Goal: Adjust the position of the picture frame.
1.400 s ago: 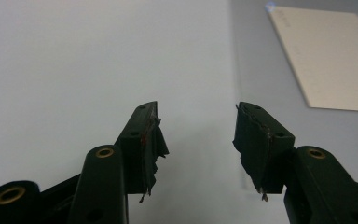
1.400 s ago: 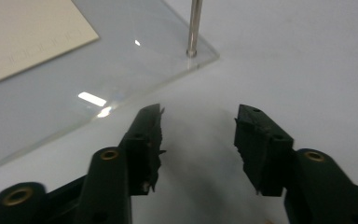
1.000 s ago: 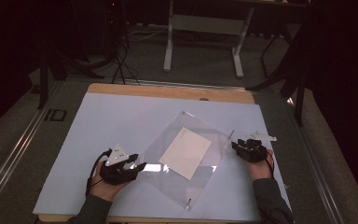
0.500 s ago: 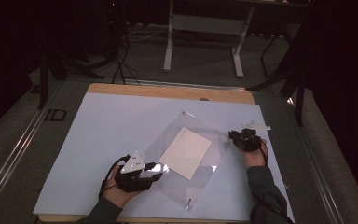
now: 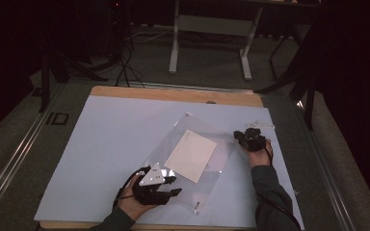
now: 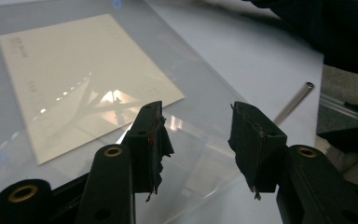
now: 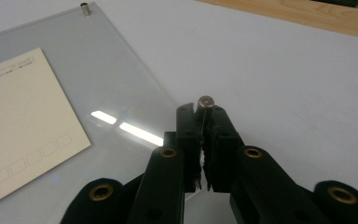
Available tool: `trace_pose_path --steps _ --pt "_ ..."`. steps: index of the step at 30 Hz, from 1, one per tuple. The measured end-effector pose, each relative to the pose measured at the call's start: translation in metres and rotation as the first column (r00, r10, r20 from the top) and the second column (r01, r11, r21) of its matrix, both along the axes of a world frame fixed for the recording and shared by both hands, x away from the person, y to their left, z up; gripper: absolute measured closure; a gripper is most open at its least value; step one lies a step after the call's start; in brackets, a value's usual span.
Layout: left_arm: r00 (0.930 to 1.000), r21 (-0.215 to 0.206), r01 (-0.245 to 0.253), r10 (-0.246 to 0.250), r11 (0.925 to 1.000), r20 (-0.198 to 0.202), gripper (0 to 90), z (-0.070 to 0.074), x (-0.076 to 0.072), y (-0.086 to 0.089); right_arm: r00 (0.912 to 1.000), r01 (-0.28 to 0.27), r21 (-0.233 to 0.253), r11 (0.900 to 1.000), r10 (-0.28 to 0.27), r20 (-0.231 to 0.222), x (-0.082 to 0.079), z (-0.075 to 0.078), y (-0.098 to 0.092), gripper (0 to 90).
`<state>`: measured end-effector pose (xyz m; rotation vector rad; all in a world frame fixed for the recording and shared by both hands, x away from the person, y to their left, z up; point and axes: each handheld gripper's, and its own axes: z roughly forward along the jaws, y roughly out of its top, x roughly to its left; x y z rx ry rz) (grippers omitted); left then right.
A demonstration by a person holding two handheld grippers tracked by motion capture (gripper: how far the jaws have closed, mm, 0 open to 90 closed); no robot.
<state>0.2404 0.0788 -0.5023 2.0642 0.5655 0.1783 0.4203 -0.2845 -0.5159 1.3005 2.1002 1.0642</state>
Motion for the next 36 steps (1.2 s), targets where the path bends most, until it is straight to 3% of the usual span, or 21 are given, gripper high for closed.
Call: trace_pose_path --steps 7,12,16,23,28,30,32,36 --pt "0.9964 -0.001 0.085 -0.085 0.9964 -0.004 57.2 -0.003 -0.004 -0.021 0.9999 0.006 -0.005 1.000 -0.006 -0.010 0.010 0.001 0.006 85.2" --pt "0.9865 0.008 0.164 -0.164 0.9865 -0.002 57.8 -0.007 -0.009 -0.040 0.9999 0.009 -0.005 1.000 -0.009 -0.012 0.013 0.001 0.007 85.3" --pt "0.9800 0.024 0.199 -0.199 0.9797 0.003 58.6 -0.010 -0.011 -0.053 0.9998 0.009 -0.006 1.000 -0.009 -0.016 0.014 0.002 0.008 85.3" --pt "0.9682 0.059 0.250 -0.250 0.9665 0.002 75.1 -0.021 -0.005 -0.072 0.9997 0.013 -0.003 1.000 -0.013 -0.020 0.017 0.002 0.010 85.3" --pt "0.9659 0.086 0.250 -0.255 0.9644 0.048 83.2 -0.022 -0.006 -0.076 0.9994 0.023 -0.005 1.000 -0.023 -0.026 0.020 0.002 0.012 85.3" --pt "0.9621 0.127 0.245 -0.257 0.9613 0.092 84.4 -0.020 -0.009 -0.077 0.9993 0.024 -0.001 1.000 -0.024 -0.027 0.022 0.002 0.013 85.3" --pt "0.9595 0.155 0.241 -0.259 0.9581 0.111 84.9 -0.018 -0.010 -0.079 0.9992 0.024 0.001 1.000 -0.024 -0.030 0.024 0.003 0.014 85.4" --pt "0.9598 0.180 0.228 -0.252 0.9568 0.123 85.0 -0.015 -0.010 -0.081 0.9994 0.023 0.012 1.000 -0.022 -0.028 0.029 0.002 0.018 85.4"
